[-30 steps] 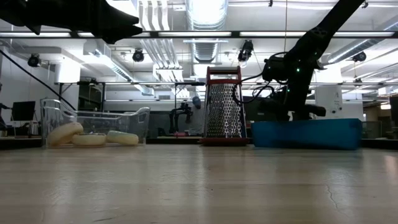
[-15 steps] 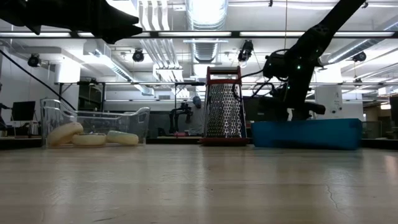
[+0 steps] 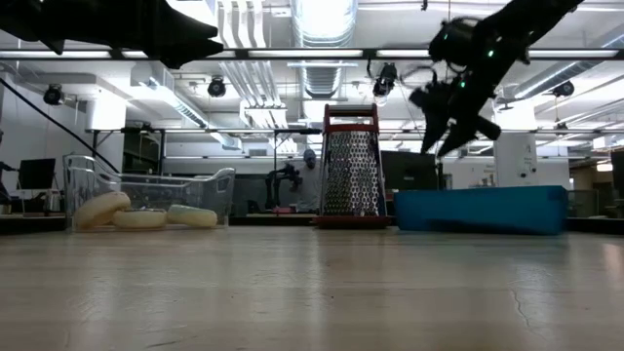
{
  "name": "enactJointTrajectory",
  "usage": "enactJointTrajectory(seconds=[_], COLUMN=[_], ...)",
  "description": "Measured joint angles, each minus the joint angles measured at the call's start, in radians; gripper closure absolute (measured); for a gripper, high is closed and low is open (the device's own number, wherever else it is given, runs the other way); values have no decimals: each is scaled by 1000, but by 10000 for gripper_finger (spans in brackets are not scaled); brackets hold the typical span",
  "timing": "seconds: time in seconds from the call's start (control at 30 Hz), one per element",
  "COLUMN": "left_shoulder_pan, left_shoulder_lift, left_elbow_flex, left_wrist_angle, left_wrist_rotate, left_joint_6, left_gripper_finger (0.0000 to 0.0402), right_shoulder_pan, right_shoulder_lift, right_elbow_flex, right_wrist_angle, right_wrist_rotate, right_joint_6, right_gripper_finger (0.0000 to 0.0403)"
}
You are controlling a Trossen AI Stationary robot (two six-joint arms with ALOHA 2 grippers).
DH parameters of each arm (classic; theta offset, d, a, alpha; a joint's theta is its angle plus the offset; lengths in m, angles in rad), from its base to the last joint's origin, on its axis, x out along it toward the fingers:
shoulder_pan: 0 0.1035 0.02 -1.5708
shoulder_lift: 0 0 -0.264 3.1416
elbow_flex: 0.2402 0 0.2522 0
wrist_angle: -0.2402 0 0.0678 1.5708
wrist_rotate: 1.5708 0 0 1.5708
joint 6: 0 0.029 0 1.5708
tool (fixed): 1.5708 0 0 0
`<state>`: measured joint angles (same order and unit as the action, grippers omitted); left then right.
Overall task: Pick & Place Food Item
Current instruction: Return to Home Position
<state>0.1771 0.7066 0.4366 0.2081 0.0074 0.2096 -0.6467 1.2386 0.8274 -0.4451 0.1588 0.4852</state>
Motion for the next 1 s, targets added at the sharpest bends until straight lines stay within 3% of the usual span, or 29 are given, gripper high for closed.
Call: enactJointTrajectory(seconds=[0.1,0.27,0.5,0.83,1.0], left_shoulder_pan=[0,0,0,0,0], left_shoulder_lift=[0,0,0,0,0], left_elbow_flex=[0,0,0,0,0], left_wrist_angle=[0,0,0,0,0], left_wrist_rotate=[0,0,0,-1,-3], left_joint_6=[0,0,0,0,0], left_gripper_finger=[76,76,76,76,76], right_shoulder_pan=[55,184,374,656,795], right_shoulder_lift=[-76,-167,-234,-261,-261], right_elbow_flex=[-23,-110,-252,-421,-495], right_wrist_angle=[81,308,632,852,974], right_wrist_rotate=[0,5,5,1,121], right_joint_6=[-83,-40,-216,-214,-206], right_gripper_finger=[220,220,220,220,220])
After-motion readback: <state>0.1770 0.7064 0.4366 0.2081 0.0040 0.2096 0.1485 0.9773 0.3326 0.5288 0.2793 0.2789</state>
